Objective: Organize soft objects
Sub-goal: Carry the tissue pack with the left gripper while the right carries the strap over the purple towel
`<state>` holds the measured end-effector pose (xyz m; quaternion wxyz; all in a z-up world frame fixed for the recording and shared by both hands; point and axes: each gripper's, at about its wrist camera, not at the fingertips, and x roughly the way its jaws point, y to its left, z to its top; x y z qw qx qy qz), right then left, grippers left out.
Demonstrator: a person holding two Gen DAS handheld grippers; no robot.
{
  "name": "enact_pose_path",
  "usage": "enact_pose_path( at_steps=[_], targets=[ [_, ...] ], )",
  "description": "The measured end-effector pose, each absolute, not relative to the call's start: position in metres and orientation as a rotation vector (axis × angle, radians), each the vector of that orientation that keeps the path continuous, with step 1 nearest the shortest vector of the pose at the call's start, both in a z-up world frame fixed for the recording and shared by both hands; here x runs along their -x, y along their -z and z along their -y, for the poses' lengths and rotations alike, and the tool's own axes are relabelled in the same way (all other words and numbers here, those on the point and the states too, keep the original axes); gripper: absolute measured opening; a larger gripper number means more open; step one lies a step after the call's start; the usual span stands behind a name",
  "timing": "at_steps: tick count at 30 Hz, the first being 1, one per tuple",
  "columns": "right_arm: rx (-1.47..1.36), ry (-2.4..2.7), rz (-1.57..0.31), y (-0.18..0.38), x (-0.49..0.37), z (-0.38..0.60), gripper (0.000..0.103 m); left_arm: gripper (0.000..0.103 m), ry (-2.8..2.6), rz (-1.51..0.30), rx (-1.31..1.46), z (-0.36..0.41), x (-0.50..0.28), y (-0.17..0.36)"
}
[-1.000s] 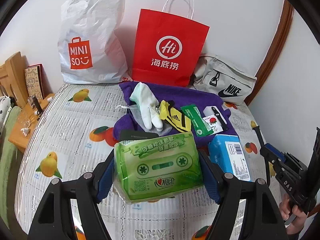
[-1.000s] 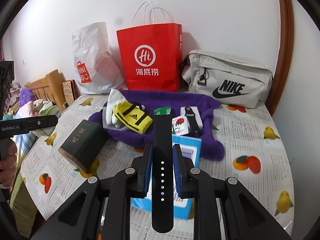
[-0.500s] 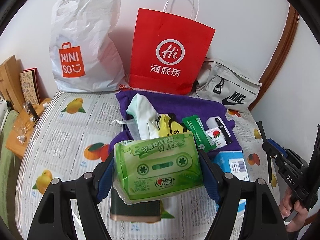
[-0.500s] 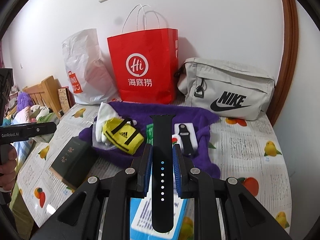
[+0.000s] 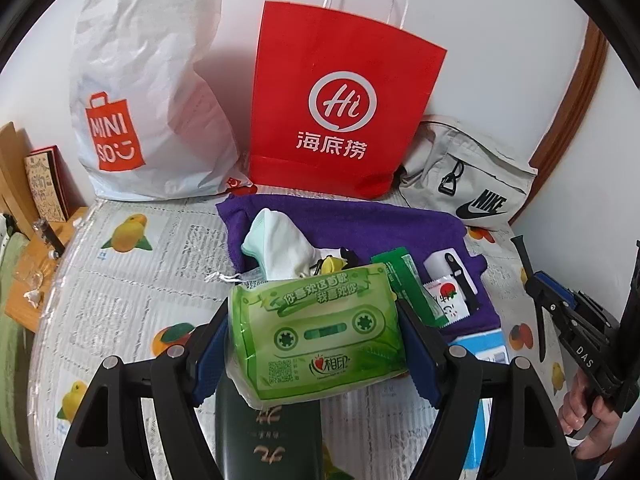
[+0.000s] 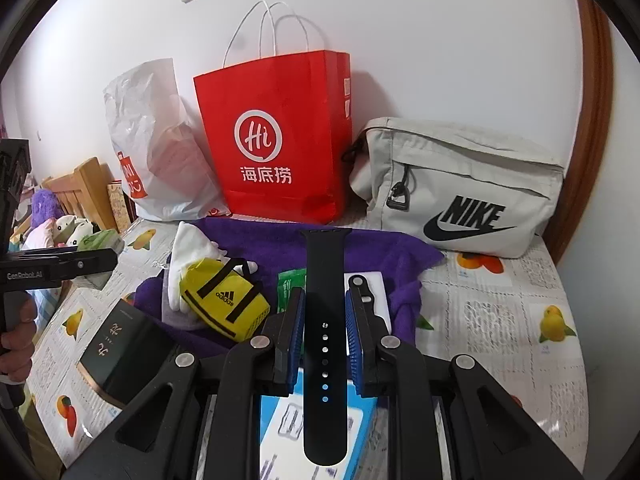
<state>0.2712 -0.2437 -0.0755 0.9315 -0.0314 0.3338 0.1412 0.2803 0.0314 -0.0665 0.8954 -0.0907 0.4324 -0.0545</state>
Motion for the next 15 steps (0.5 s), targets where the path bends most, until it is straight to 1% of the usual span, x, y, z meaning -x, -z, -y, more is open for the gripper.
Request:
enact_pose_path(
  at_steps=[15],
  targets=[
    [0.073, -0.316, -0.742, 0.103, -0.320, 0.234, 0.020, 0.075, 0.142, -0.933, 0.184, -0.013, -0.338, 0.092]
  ],
)
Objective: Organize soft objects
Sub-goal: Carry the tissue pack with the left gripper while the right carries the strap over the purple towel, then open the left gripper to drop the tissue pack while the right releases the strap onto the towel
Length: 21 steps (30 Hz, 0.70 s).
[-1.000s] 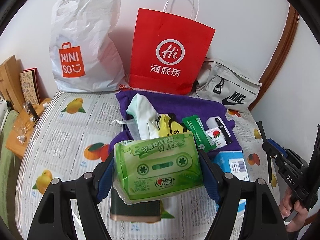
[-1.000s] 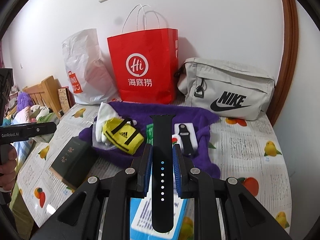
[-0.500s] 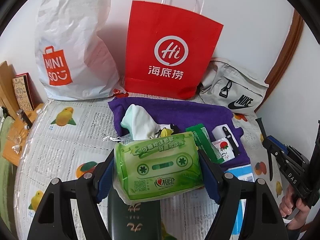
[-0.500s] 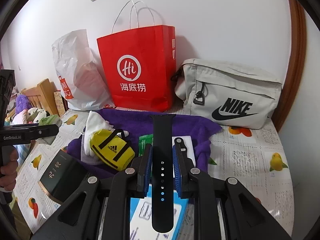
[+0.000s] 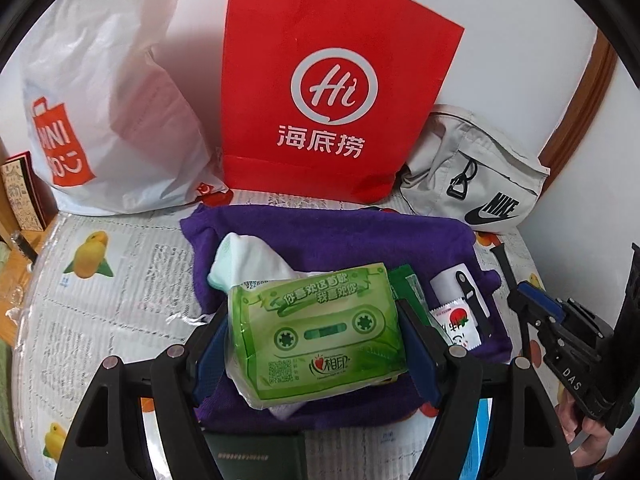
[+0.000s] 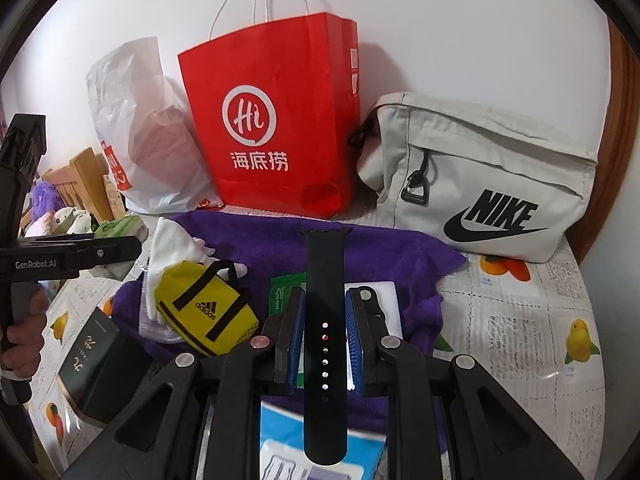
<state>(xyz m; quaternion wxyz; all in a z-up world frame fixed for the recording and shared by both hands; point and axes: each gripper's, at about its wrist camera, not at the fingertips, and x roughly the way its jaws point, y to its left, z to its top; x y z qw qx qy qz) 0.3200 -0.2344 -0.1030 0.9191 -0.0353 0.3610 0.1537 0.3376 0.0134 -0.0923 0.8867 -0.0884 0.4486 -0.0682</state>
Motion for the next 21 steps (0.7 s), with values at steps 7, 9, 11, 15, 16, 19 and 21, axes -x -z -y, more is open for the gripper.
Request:
enact_pose_path(
  at_steps=[7, 9, 11, 15, 16, 19, 21],
  targets=[
    [0.077, -0.346, -0.782, 0.115, -0.337, 0.229, 0.020, 0.075, 0.138, -0.944, 0.178, -0.008, -0.356, 0.101],
    [0.086, -0.357, -0.793, 0.118, -0.340, 0.226, 0.020, 0.075, 0.142, -0.948, 0.180, -0.007, -0.361, 0.104],
    [0.097, -0.369, -0.798, 0.122, -0.343, 0.223, 0.020, 0.075, 0.142, -0.955, 0.186, -0.007, -0.365, 0.109],
    [0.096, -0.376, -0.828, 0.133, -0.352, 0.220, 0.020, 0.075, 0.133, -0.970, 0.201, -0.010, -0.375, 0.117],
    [0.099, -0.376, -0.835, 0.135, -0.353, 0.219, 0.020, 0.075, 0.129, -0.972, 0.201, -0.011, -0.377, 0.118],
    [0.102, -0.377, -0.861, 0.141, -0.360, 0.217, 0.020, 0.075, 0.119, -0.983, 0.200, -0.010, -0.383, 0.121],
    [0.106, -0.387, -0.879, 0.144, -0.364, 0.216, 0.020, 0.075, 0.123, -0.990, 0.204, -0.010, -0.387, 0.124]
  ],
)
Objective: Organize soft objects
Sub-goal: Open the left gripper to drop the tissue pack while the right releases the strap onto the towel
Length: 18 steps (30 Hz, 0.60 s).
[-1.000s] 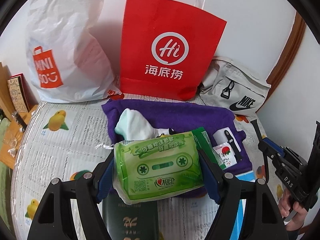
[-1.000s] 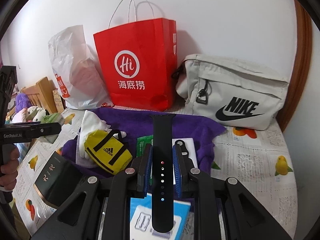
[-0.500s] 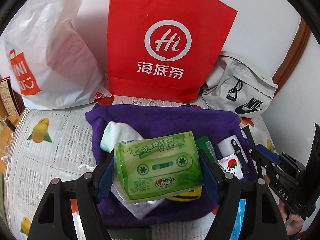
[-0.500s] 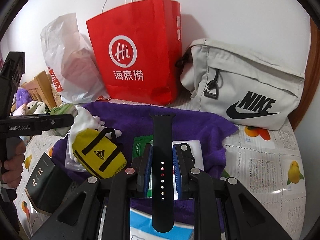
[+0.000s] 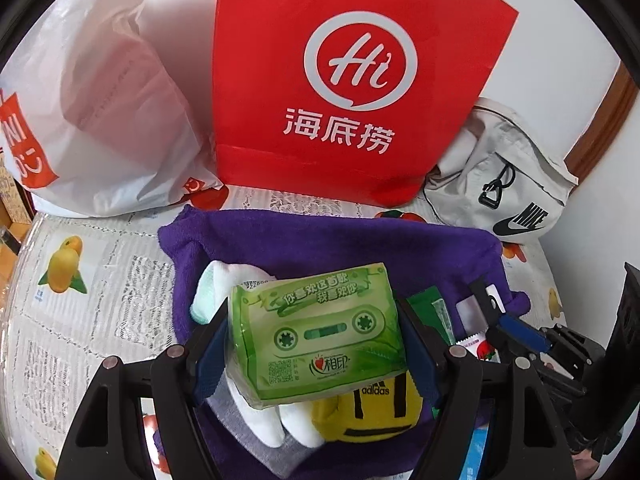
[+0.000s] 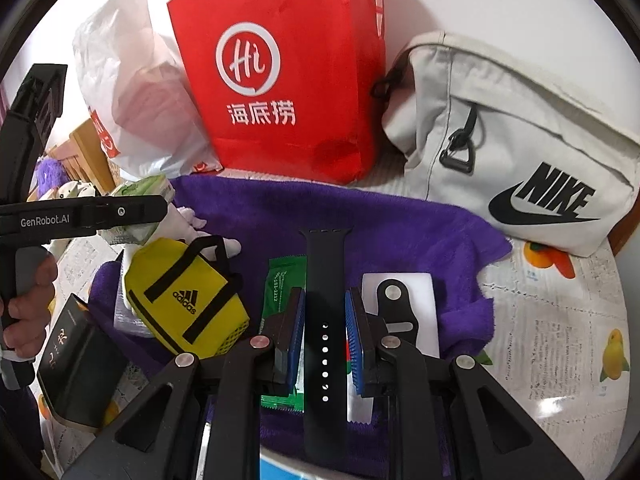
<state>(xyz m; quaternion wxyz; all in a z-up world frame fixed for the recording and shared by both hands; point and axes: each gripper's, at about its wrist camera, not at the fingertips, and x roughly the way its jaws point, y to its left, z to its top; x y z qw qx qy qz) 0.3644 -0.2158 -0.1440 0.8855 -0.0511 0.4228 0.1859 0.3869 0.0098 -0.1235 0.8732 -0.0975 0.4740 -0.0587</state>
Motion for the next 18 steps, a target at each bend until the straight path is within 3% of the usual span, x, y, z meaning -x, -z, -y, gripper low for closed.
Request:
enact_pose_path(
  at_steps=[18],
  targets=[
    [0.142, -0.373, -0.988, 0.164, -0.384, 0.205, 0.020, 0.076, 0.126, -1.025, 0.198, -0.007, -0.402, 0.136]
  ],
)
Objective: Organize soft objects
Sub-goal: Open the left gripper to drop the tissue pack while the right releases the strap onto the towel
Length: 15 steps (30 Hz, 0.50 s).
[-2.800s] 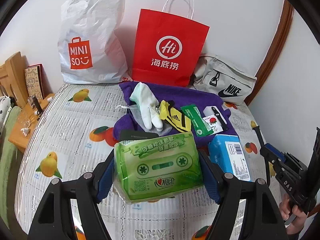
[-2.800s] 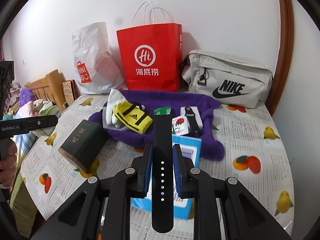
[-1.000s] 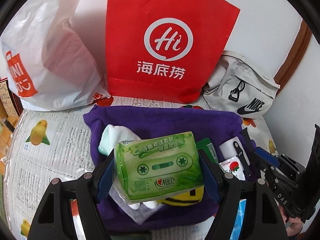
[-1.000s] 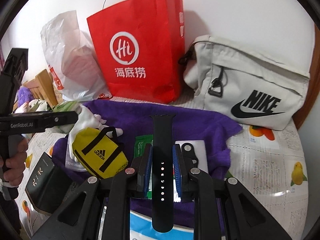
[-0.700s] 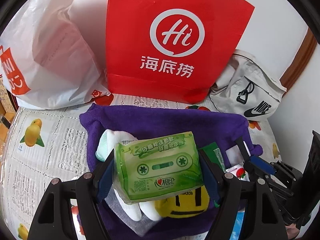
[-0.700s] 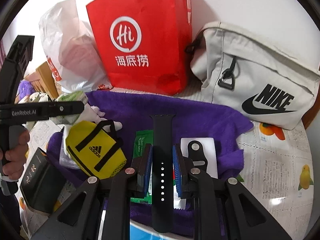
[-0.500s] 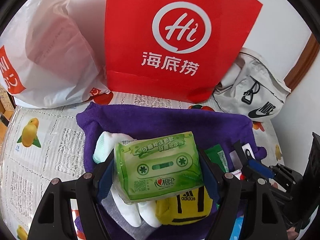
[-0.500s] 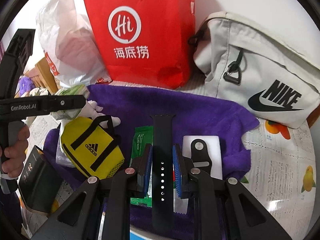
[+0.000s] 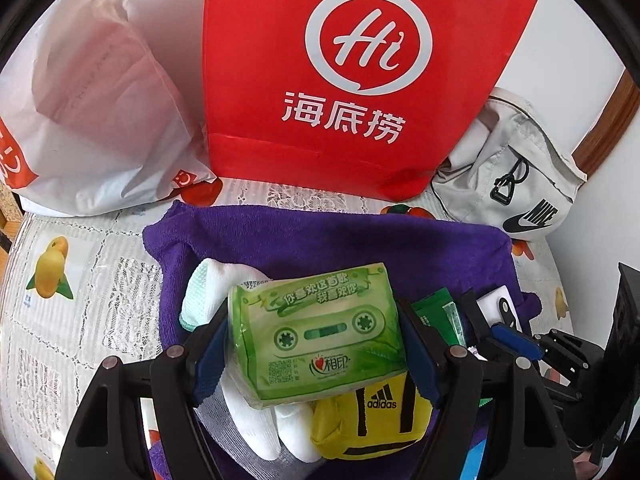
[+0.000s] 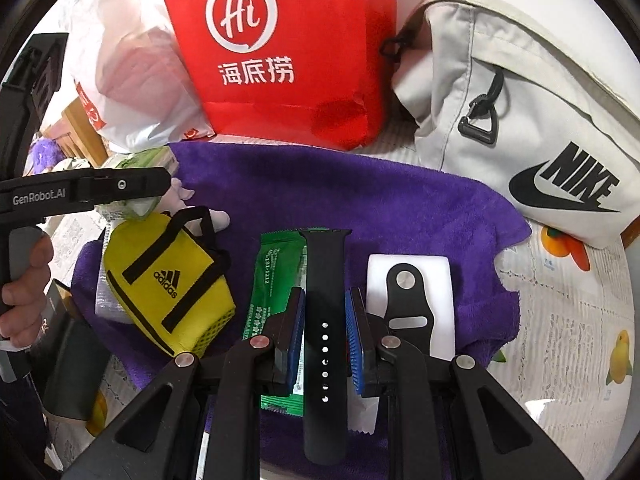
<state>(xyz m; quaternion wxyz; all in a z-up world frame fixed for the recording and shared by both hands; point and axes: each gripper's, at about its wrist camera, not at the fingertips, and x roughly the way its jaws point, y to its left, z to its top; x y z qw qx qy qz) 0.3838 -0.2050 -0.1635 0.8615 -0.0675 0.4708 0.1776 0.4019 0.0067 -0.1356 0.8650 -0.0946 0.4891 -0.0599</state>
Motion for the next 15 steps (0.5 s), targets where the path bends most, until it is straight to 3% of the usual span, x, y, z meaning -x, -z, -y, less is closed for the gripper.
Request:
enact_pose_path(
  at_steps=[7, 15],
  targets=[
    [0.116, -0.368, -1.010, 0.167, -0.389, 0.207, 0.022, 0.076, 0.140, -1.043, 0.192, -0.006, -0.400, 0.134],
    [0.103, -0.366, -0.976, 0.157, -0.376, 0.206, 0.053, 0.081, 0.133, -1.070, 0.201, -0.009, -0.392, 0.130]
  ],
)
